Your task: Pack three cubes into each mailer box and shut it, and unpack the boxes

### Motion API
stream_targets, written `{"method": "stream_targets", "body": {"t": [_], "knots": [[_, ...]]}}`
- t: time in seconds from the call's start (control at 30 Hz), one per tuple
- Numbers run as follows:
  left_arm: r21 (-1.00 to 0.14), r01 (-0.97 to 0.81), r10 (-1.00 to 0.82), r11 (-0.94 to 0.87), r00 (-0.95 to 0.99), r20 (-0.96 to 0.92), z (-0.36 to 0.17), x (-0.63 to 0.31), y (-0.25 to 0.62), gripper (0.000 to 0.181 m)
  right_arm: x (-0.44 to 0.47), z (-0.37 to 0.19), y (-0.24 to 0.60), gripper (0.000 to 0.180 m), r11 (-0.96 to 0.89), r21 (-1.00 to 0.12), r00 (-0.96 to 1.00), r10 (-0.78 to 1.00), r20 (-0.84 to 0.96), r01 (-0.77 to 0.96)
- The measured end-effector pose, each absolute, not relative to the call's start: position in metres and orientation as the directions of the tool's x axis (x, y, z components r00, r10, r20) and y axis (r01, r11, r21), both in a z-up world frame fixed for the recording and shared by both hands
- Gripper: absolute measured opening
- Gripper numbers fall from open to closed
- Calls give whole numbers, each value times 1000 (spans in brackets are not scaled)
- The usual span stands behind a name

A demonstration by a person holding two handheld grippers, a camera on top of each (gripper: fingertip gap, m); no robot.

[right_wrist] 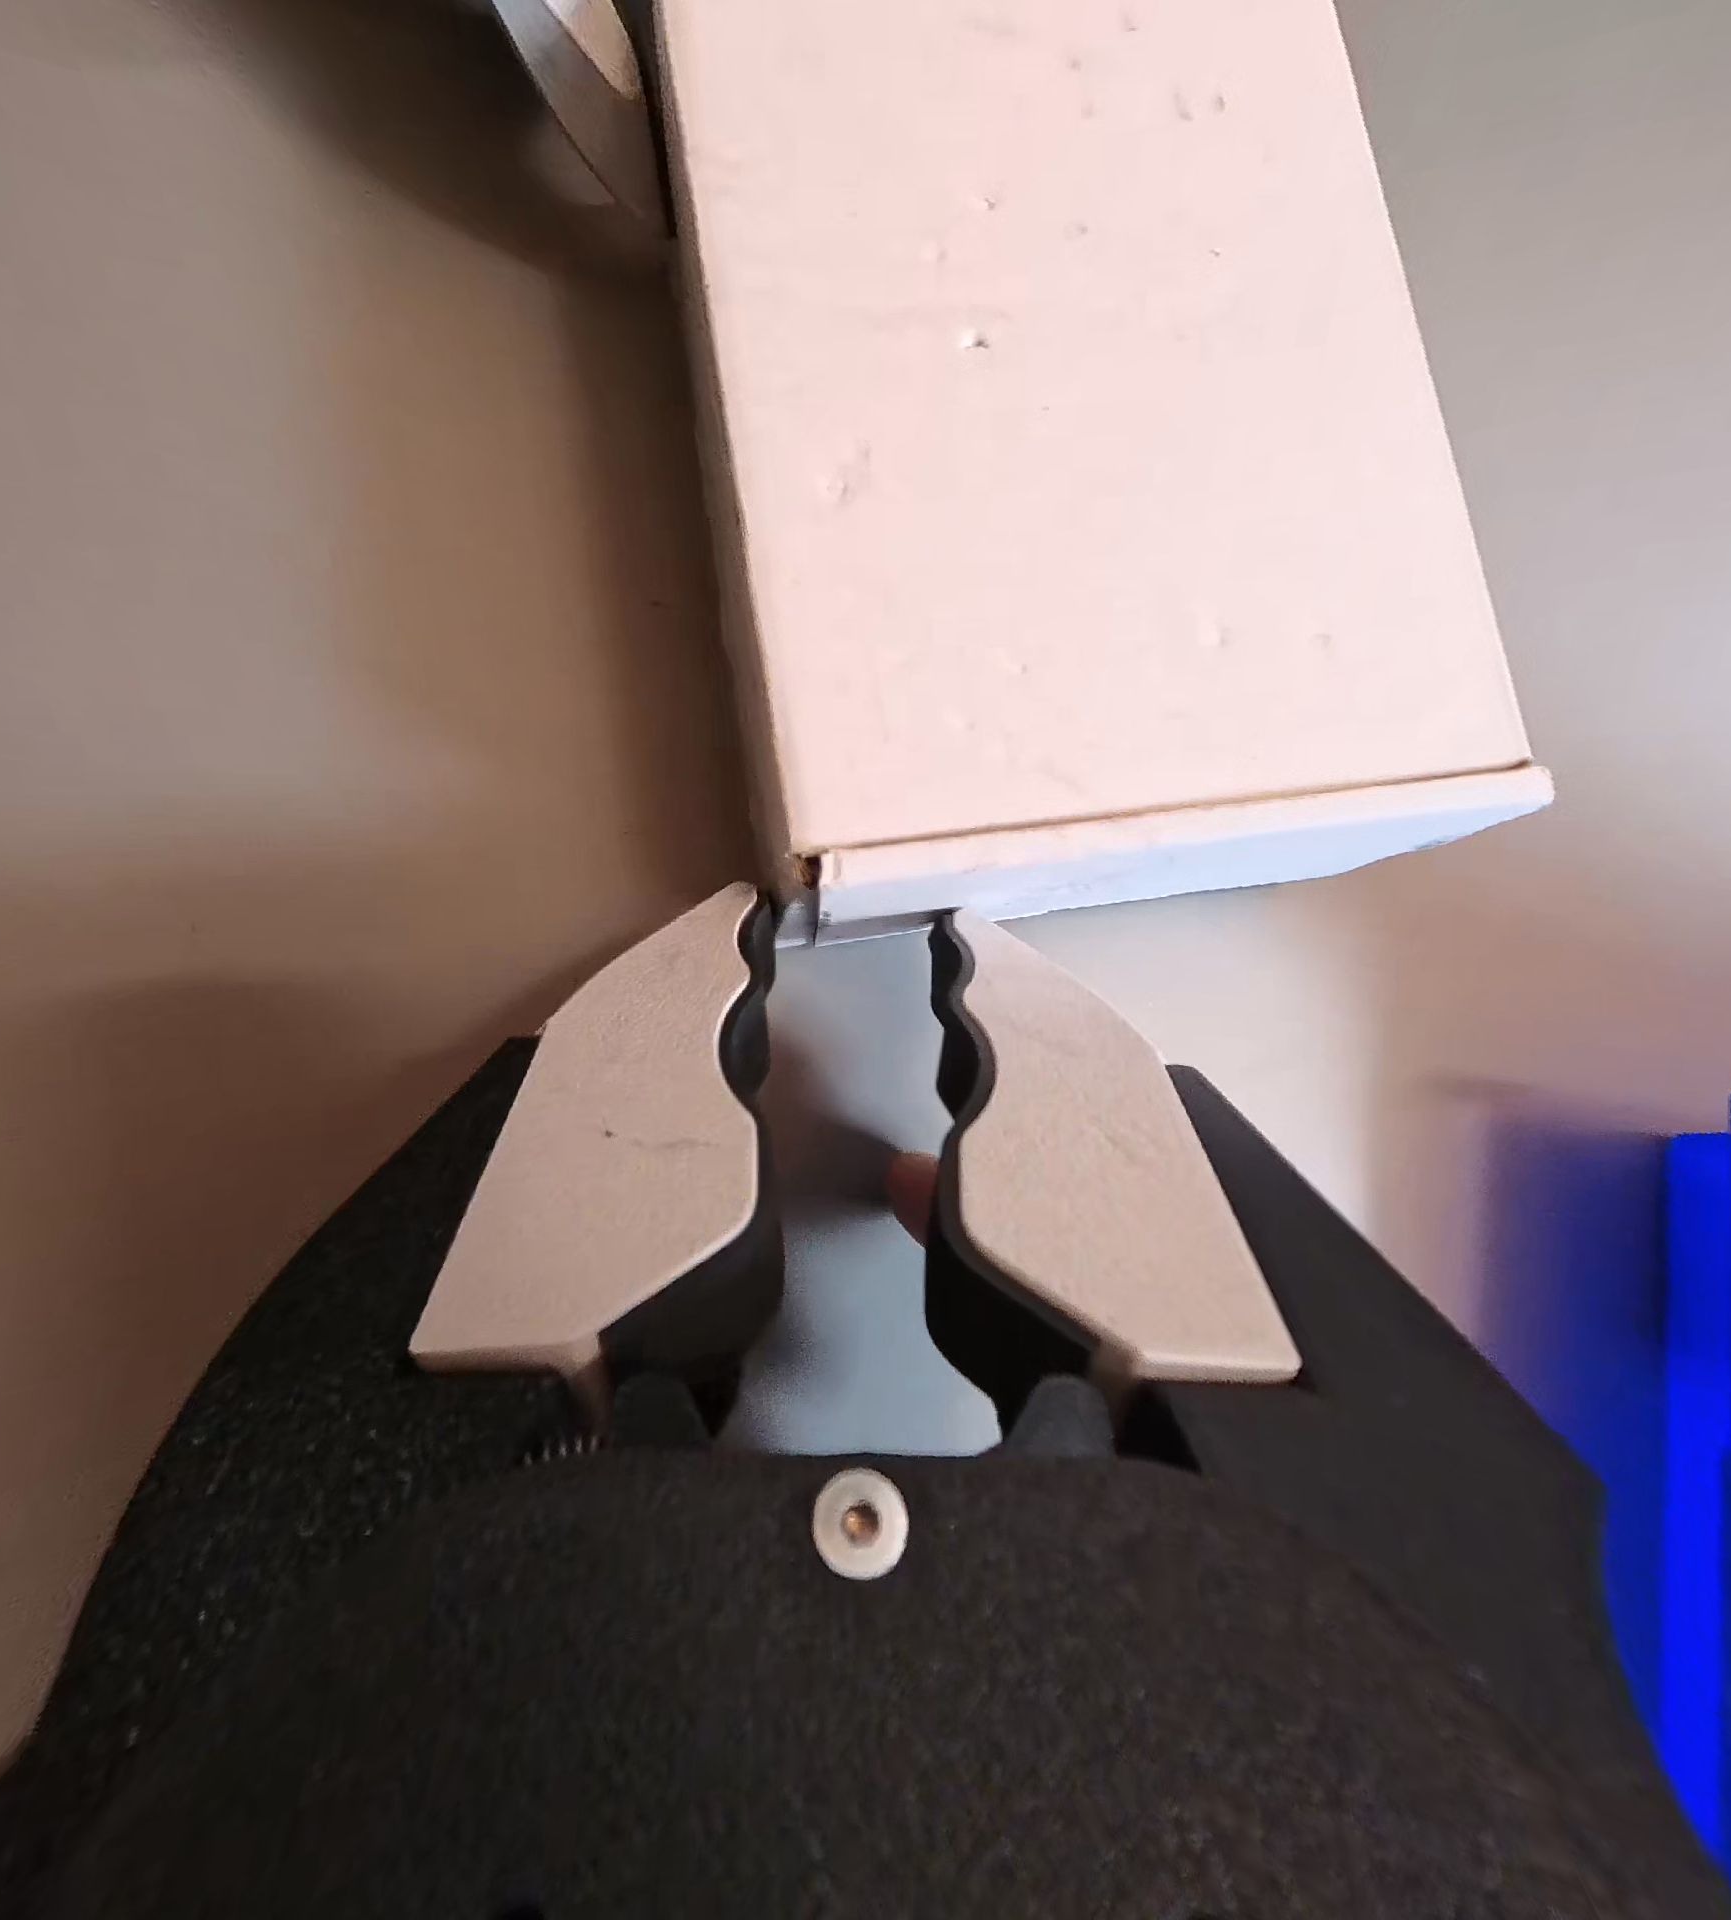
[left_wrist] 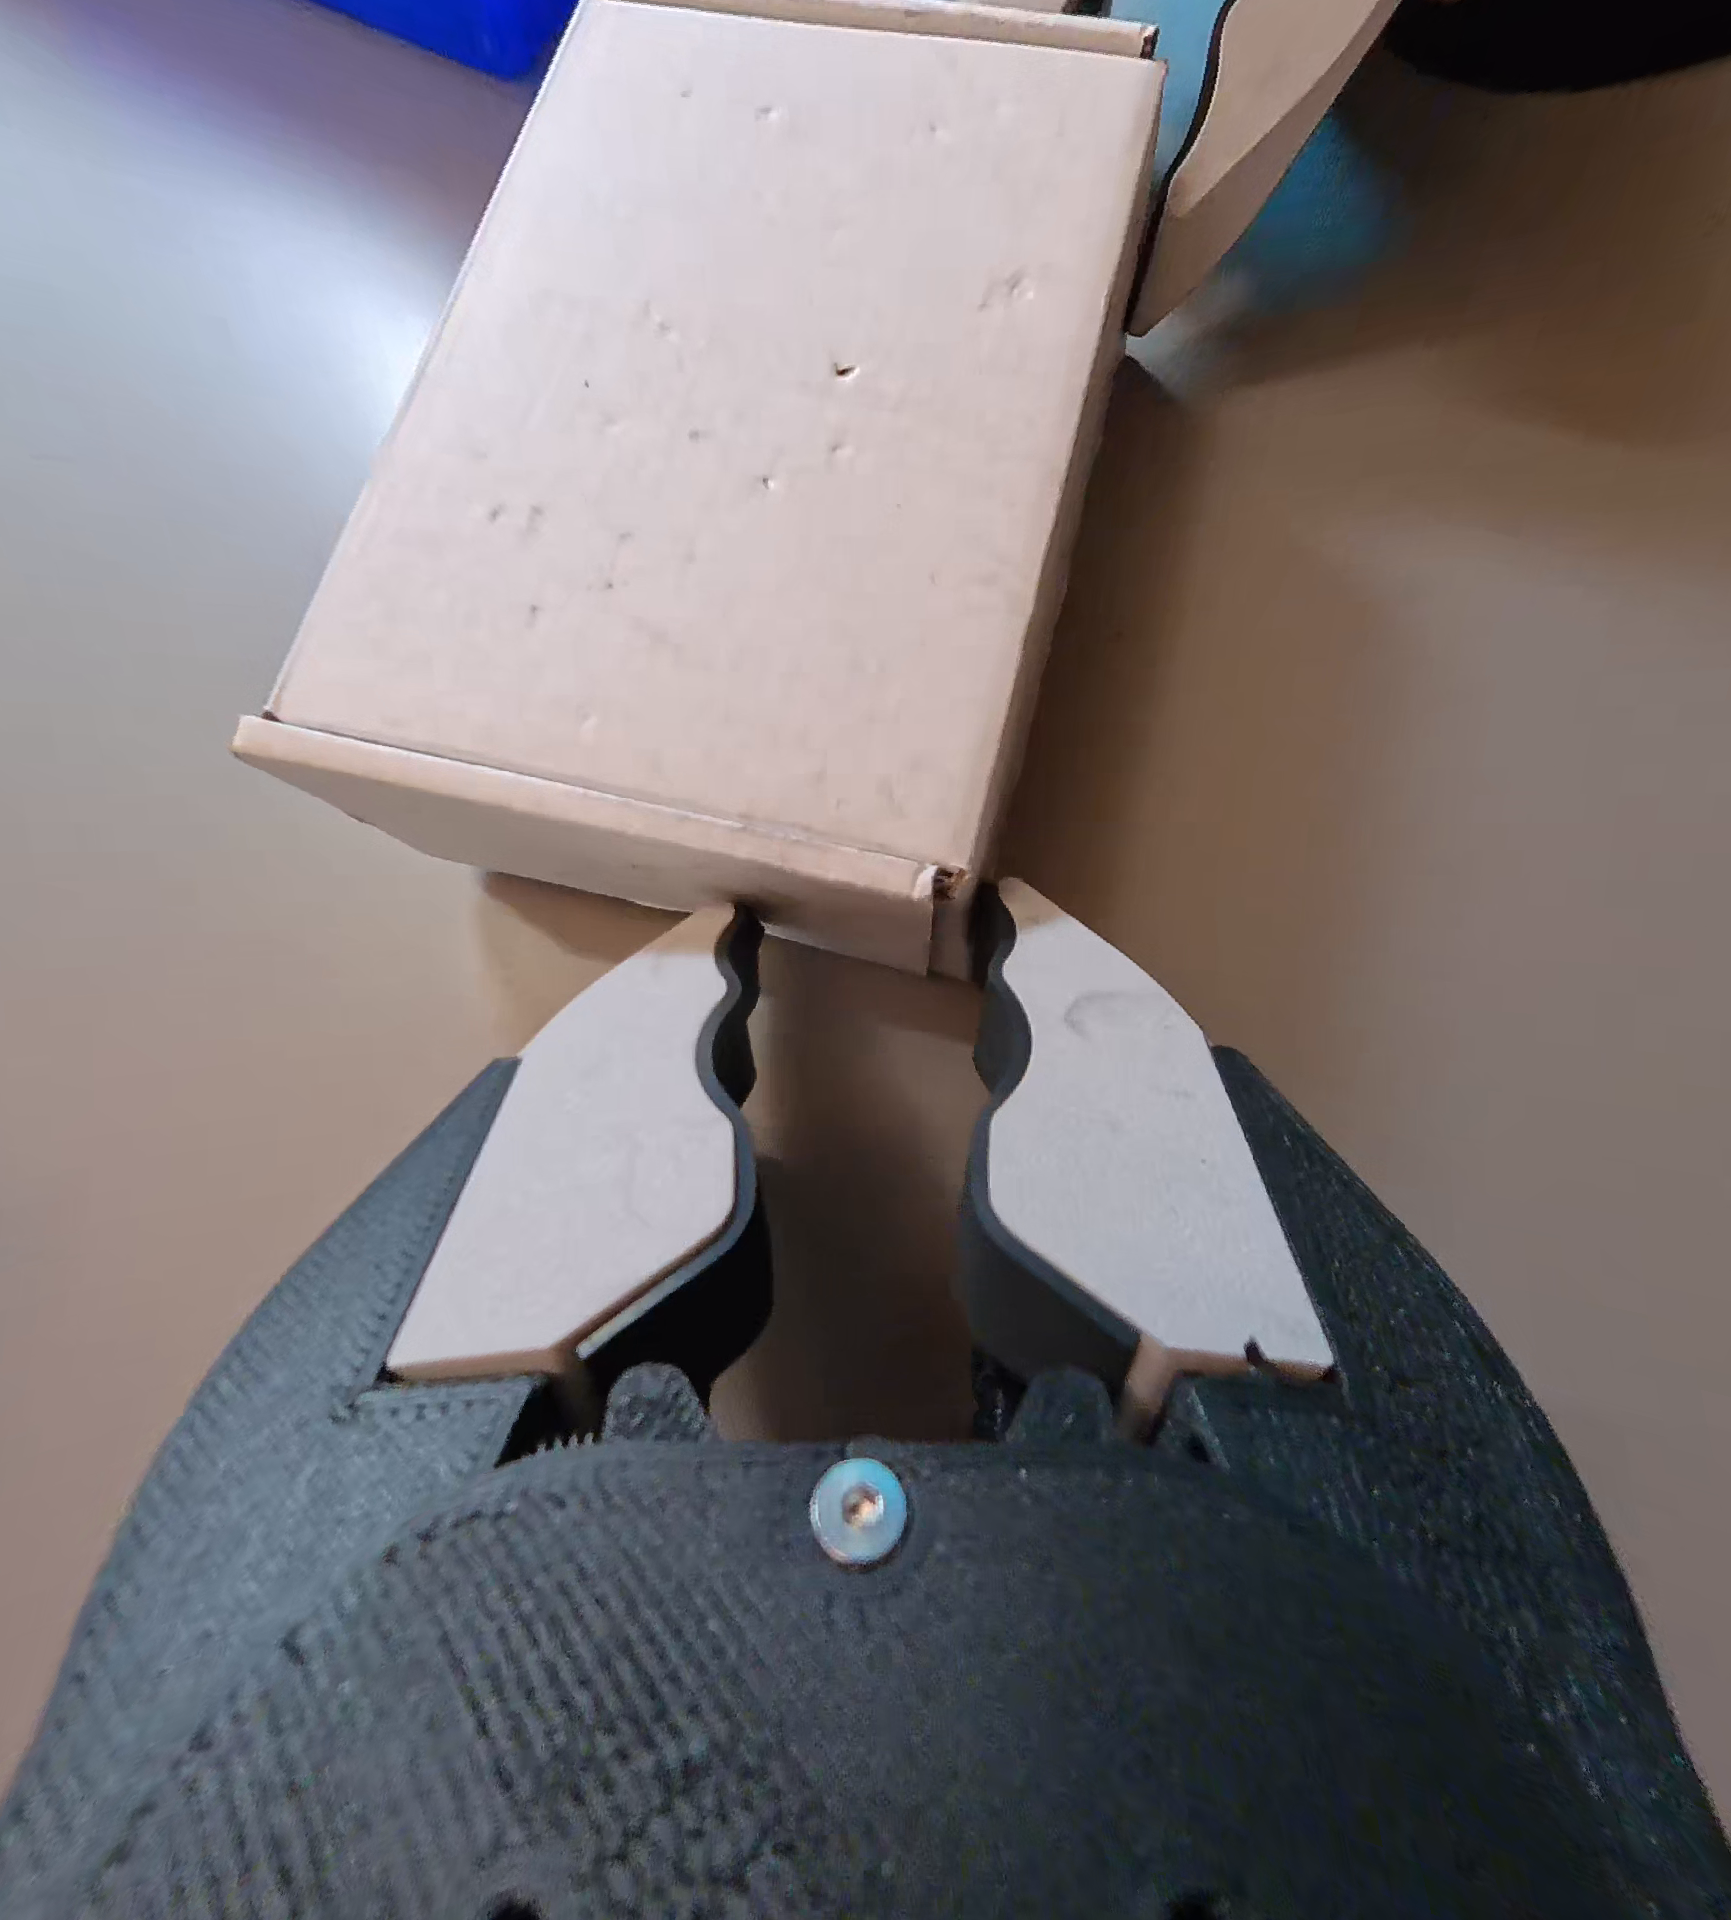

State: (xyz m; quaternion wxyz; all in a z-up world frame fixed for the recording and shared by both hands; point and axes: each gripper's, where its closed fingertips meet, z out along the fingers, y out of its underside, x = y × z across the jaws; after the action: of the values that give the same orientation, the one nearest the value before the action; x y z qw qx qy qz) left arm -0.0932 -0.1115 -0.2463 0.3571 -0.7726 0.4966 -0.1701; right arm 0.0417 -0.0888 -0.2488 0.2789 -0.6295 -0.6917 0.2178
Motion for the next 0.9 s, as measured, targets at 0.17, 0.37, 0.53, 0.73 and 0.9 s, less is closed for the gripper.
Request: {"method": "stream_targets", "body": {"t": [0.17, 0.37, 0.53, 0.73, 0.9], "knots": [[-728, -644, -883, -236, 454, -116, -246, -94, -109, 36, 42, -250, -90, 23, 125, -643, -49, 990, 134, 755], [-744, -635, -859, -208, 483, -171, -243, -93, -102, 35, 47, -245, -86, 27, 64, -624, 14, 993, 120, 778], [-778, -592, -856, -211, 497, -145, -230, -91, -106, 54, 43, -190, -68, 77, 93, -581, 37, 977, 209, 809], [-867, -453, -825, -209, 557, -91, -208, -95, -104, 66, -6, -193, -60, 111, 171, -400, -92, 974, 209, 900], [-910, -366, -799, -196, 598, -69, -198, -102, -101, 67, -33, -231, -57, 124, 251, -211, -233, 966, 107, 945]]}}
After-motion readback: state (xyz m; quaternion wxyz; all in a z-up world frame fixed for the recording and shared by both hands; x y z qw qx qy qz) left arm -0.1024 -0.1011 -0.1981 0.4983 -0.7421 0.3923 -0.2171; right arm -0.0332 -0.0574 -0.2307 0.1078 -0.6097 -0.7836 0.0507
